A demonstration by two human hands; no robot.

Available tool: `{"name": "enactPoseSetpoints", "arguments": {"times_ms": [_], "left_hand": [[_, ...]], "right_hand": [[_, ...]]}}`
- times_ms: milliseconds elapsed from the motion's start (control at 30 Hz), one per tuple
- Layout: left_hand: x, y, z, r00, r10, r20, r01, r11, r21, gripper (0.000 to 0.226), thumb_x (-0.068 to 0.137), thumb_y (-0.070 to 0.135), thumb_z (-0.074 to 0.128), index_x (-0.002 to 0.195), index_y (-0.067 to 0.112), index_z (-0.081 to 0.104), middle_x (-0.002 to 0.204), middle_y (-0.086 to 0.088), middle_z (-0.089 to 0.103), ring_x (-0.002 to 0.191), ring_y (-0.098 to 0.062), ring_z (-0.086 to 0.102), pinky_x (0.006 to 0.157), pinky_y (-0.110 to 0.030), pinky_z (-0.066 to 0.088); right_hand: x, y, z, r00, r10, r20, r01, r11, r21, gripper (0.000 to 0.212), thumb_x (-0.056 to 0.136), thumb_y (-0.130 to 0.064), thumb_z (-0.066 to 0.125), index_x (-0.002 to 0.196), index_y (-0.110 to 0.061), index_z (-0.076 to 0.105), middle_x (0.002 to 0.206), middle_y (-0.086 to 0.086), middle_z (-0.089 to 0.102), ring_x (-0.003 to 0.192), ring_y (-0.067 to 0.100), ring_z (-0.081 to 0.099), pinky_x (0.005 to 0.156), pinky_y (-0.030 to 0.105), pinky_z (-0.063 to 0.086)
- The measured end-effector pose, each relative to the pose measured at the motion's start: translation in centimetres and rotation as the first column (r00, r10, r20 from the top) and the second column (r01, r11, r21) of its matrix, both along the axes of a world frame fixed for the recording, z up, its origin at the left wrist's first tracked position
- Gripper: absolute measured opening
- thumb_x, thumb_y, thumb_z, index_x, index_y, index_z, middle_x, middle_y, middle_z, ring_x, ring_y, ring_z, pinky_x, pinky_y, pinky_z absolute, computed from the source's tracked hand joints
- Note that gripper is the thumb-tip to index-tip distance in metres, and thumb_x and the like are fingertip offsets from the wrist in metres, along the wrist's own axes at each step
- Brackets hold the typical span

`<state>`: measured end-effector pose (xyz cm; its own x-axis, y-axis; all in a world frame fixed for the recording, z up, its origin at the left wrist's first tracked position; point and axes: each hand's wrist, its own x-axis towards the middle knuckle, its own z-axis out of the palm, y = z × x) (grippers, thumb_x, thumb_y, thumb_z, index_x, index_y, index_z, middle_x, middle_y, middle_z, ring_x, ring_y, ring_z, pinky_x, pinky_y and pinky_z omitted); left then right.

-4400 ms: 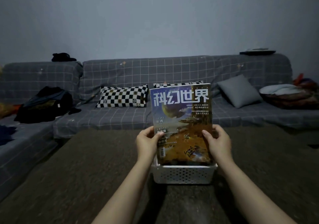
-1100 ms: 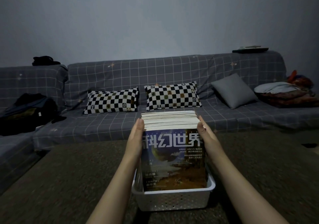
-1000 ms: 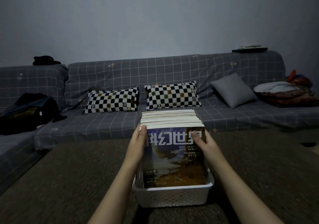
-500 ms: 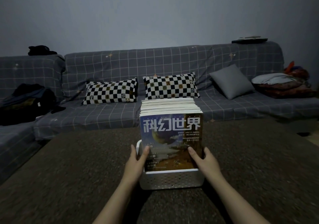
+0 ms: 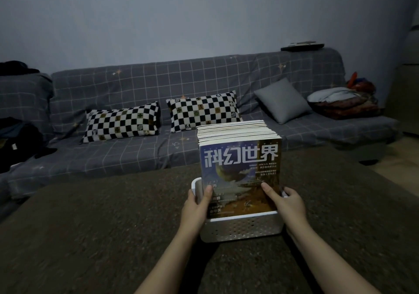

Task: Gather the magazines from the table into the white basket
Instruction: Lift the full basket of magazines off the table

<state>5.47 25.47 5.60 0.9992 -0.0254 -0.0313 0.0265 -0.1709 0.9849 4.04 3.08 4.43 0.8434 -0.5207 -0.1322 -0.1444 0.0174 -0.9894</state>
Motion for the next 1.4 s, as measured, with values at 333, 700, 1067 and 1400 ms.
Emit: {"name": "enactPoseSetpoints", "arguments": {"times_ms": [333, 700, 1067, 1400], "left_hand": [[5.6, -11.5, -0.5, 0.995, -0.089, 0.034, 0.089, 0.996, 0.005, 0.102, 0.067, 0.079, 0.049, 0.147, 0.018, 0.029, 0.147, -0.009, 0.042, 0.131, -0.027, 0.045, 0.109, -0.044, 0.037], [13.1, -25.6, -1.5, 0.988, -0.157, 0.009, 0.157, 0.986, -0.046, 0.102, 0.079, 0.067, 0.051, 0.152, 0.01, 0.006, 0.155, -0.013, 0.025, 0.139, -0.031, 0.033, 0.112, -0.047, 0.032], [18.9, -36.9, -2.2, 0.996, -0.045, 0.079, 0.041, 0.998, 0.045, 0.091, 0.083, 0.065, 0.046, 0.146, 0.004, 0.021, 0.143, -0.018, 0.038, 0.129, -0.034, 0.042, 0.103, -0.041, 0.037], [23.2, -41.3, -2.9, 0.985, -0.097, 0.145, 0.08, 0.99, 0.118, 0.098, 0.08, 0.052, 0.065, 0.147, 0.004, 0.012, 0.147, -0.018, 0.032, 0.133, -0.034, 0.038, 0.104, -0.04, 0.038]], "right_hand": [[2.7, -10.0, 0.6, 0.993, -0.118, 0.01, 0.117, 0.987, 0.109, 0.065, 0.068, -0.044, 0.077, 0.12, -0.011, 0.055, 0.109, 0.01, 0.064, 0.086, 0.021, 0.061, 0.081, 0.039, 0.05], [8.6, -25.1, -0.6, 0.999, -0.051, 0.014, 0.049, 0.989, 0.141, 0.091, 0.068, -0.025, 0.08, 0.141, -0.019, 0.028, 0.137, 0.014, 0.045, 0.101, 0.025, 0.057, 0.076, 0.036, 0.049], [14.1, -35.0, -4.1, 0.997, -0.006, 0.076, -0.002, 0.994, 0.105, 0.1, 0.058, -0.038, 0.082, 0.139, -0.024, 0.025, 0.132, 0.006, 0.05, 0.104, 0.02, 0.055, 0.097, 0.039, 0.044], [19.3, -40.3, -5.0, 0.994, -0.028, 0.11, 0.028, 1.0, 0.008, 0.079, 0.072, -0.047, 0.071, 0.136, -0.025, 0.03, 0.116, -0.003, 0.05, 0.087, 0.008, 0.053, 0.082, 0.031, 0.043]]}}
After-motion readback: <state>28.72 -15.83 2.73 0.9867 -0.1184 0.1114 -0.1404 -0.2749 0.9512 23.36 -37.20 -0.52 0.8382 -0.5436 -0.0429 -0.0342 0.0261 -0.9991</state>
